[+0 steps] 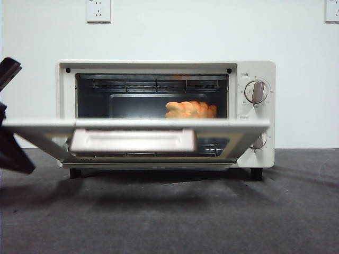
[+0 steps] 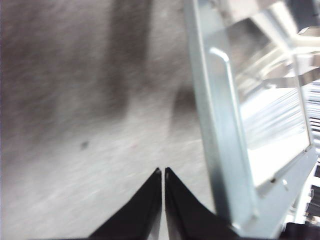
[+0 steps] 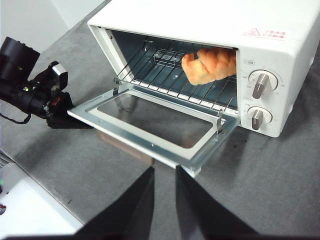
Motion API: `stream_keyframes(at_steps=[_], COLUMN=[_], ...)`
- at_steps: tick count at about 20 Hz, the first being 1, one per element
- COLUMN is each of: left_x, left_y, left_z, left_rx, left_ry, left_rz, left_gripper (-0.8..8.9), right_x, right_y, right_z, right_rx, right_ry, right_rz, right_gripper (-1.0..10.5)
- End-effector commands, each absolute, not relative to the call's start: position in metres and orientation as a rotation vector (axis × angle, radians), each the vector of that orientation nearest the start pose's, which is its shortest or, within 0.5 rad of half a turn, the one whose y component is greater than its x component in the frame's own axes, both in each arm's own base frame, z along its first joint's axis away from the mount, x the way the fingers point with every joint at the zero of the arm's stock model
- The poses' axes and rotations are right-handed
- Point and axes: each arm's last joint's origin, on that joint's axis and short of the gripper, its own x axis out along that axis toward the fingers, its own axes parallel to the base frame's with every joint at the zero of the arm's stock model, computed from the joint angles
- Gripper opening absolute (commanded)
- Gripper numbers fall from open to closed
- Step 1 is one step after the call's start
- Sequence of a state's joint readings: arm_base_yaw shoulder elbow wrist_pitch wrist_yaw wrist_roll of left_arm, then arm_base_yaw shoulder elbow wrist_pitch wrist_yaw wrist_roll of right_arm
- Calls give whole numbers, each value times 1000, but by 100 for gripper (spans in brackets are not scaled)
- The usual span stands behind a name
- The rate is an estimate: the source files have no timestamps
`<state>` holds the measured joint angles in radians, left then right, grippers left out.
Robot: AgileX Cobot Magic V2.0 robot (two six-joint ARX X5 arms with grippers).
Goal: The left arm flap open the oven, the right arm pick bread and place it into oven, the left arm flap close the oven
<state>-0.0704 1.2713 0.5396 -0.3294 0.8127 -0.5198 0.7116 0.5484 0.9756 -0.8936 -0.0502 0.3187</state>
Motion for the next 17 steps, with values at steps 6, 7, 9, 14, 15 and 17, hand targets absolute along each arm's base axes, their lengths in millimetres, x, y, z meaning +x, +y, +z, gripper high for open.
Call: stream_keyframes(at_steps=[6, 7, 9, 14, 15, 17], left_x=[234, 238, 245, 258, 260, 261], left_y=[-42, -42, -43, -43, -44, -44], left_z=[200, 206, 218, 243, 247, 253], left_rx=[-905, -911, -923, -947, -954, -965], left_ry=[1035, 1012, 954, 813, 791, 772], left_rz=[-626, -632, -647, -669, -677, -689], left_gripper=[16, 16, 16, 16, 16, 16], right_x=[58, 58, 58, 58, 58, 58], right_y=[53, 53, 53, 53, 53, 53], right_z=[360, 360, 360, 360, 360, 360], right_rx=[161, 162, 163, 163, 163, 163], right_ry=[546, 546, 546, 546, 547, 547], right_rz=[674, 673, 673, 673, 673, 673], right_gripper=[63, 63, 63, 63, 63, 63])
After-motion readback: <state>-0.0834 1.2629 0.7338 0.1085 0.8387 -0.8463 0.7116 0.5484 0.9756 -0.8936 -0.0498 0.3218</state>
